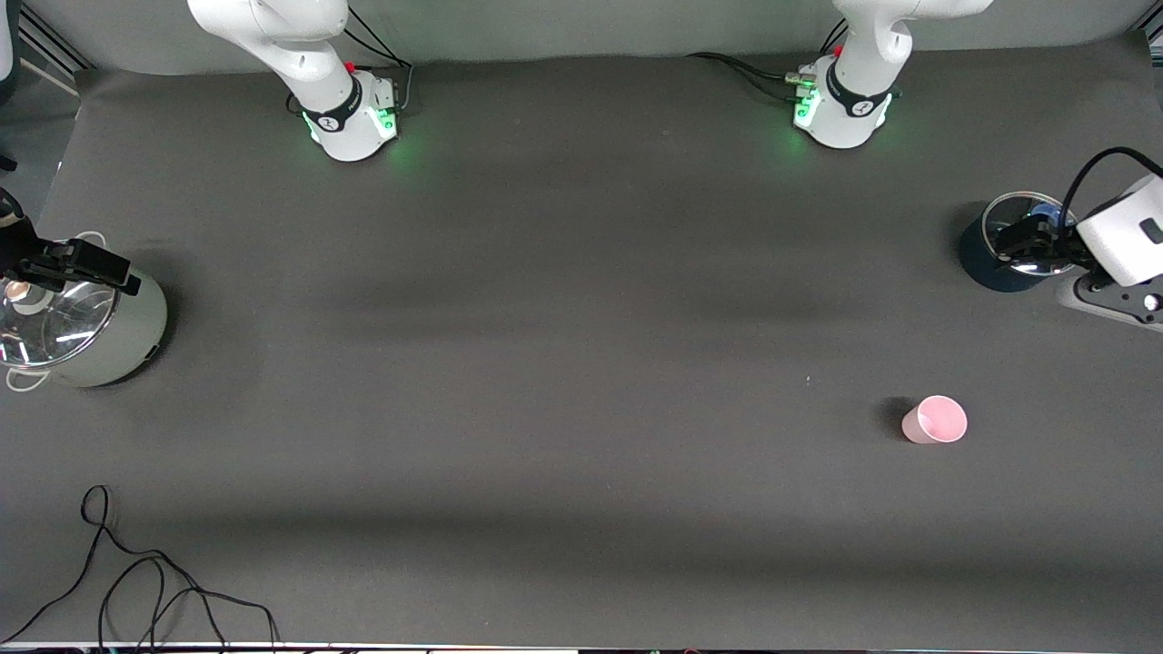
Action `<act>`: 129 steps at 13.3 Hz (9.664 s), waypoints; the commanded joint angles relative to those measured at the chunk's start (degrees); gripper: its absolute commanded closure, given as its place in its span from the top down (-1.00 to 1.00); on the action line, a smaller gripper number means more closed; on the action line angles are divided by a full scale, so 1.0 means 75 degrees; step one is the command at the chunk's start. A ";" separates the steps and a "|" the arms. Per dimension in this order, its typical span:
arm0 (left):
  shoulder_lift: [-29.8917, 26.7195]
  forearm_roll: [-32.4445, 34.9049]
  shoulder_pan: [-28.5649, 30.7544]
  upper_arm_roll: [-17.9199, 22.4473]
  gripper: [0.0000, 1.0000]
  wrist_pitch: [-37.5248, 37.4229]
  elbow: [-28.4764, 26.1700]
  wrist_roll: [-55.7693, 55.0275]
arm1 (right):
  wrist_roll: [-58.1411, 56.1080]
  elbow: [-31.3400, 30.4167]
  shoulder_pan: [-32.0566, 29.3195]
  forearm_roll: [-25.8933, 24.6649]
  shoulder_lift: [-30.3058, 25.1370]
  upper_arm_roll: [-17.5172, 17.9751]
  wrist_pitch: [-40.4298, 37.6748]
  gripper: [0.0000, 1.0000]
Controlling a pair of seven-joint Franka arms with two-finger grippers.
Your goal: Transfer pink cup from left to right arm
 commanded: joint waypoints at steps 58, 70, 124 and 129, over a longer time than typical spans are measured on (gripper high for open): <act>0.6144 -0.7774 0.3524 -0.0398 0.96 0.1691 0.0805 1.4182 | -0.0024 0.0063 -0.0029 -0.0084 0.0067 -0.0024 -0.0038 1.00; 0.6144 -0.7915 0.3384 -0.1240 -1.00 0.1969 0.1097 1.3329 | -0.0024 0.0063 -0.0040 -0.0084 0.0067 -0.0024 -0.0027 1.00; 0.5909 -0.7763 -0.6342 -0.2144 -1.00 1.4487 0.2574 0.4631 | 0.1098 0.2946 0.2419 -0.0060 0.2622 0.0656 0.0453 1.00; 0.5933 -0.7786 -0.6413 -0.2144 -1.00 1.4569 0.2539 0.4619 | 0.2447 0.2725 0.2724 -0.0060 0.2692 0.0644 0.0466 1.00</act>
